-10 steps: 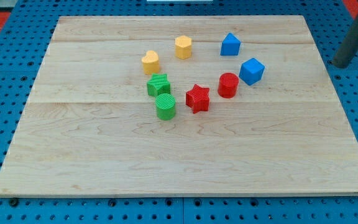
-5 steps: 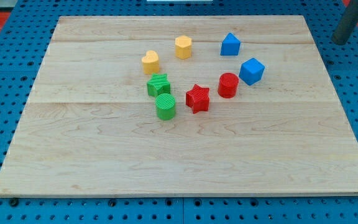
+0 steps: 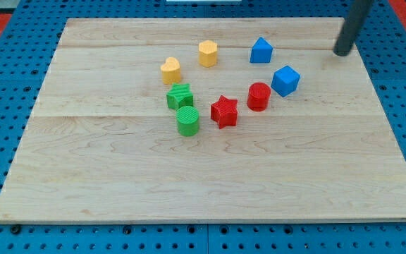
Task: Adjust the triangle vertical to the top of the red star
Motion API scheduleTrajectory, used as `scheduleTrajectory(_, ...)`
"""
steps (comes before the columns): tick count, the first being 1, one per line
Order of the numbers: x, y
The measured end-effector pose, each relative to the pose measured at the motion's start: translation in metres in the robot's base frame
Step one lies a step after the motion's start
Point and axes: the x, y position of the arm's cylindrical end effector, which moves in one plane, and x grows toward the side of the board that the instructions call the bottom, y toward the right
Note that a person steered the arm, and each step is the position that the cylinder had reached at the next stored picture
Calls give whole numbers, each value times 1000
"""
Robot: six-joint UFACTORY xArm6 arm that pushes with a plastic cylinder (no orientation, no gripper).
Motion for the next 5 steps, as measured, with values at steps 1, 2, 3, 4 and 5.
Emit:
scheduleTrajectory(1,-19,-64)
scheduleTrajectory(2,-10,-119)
scheduleTrajectory(3,-6,-131)
scheduleTrajectory(4,11,-132)
scheduleTrajectory(5,18,-126)
